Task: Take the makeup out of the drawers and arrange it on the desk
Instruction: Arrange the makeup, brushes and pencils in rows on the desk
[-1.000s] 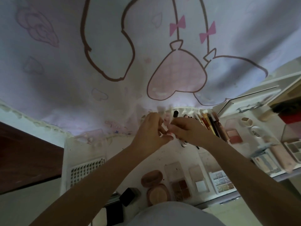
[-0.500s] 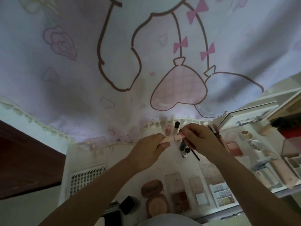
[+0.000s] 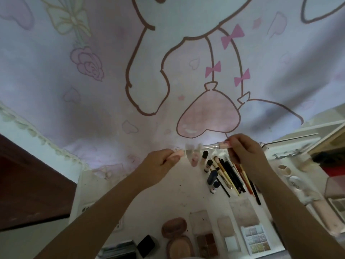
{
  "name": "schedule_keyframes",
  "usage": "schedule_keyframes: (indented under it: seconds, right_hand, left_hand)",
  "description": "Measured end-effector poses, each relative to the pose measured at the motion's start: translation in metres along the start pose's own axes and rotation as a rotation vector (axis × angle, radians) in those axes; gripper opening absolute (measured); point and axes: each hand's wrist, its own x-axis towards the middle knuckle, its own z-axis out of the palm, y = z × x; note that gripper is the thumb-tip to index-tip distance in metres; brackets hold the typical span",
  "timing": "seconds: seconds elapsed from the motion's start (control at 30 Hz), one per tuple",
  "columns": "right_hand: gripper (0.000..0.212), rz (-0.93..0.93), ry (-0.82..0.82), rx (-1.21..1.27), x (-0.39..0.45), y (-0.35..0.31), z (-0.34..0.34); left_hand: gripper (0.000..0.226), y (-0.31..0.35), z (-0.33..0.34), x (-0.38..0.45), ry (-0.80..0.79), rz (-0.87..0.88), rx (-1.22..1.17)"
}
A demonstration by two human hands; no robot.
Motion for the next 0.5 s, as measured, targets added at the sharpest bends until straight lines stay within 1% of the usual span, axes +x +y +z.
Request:
schedule_keyframes:
  seconds: [0.07, 0.13, 0.23, 0.3, 0.37, 0.43, 0.5]
  right_hand:
    - [0.022, -0.012, -0.057, 0.038, -0.001, -0.001, 0.013]
    - [0.021, -0.005, -0.101, 0.088, -0.002, 0.001, 0.019]
    - [0.025, 0.012, -0.154, 0.128, -0.005, 0.007, 0.023]
    - [0.028, 0.029, -0.204, 0.129, -0.006, 0.010, 0.026]
    - [0.029, 0.057, -0.263, 0.114, -0.008, 0.013, 0.030]
    - [0.029, 0.091, -0.299, 0.109, -0.009, 0.016, 0.035]
    - [0.026, 0.116, -0.309, 0.091, -0.010, 0.020, 0.038]
  left_hand:
    - [0.028, 0.003, 0.007, 0.002, -0.023, 0.029, 0.009]
    - [0.026, 0.001, 0.011, 0.002, -0.045, 0.023, -0.031]
    - [0.025, 0.001, 0.016, -0.001, -0.092, 0.015, -0.055]
    - [0.023, 0.001, 0.019, -0.001, -0.115, 0.022, -0.063]
    - [0.016, 0.002, 0.022, -0.001, -0.170, 0.014, -0.106]
    - [0.021, 0.002, 0.028, -0.001, -0.200, -0.025, -0.167]
    - [0.025, -0.001, 0.035, 0.003, -0.182, -0.089, -0.211]
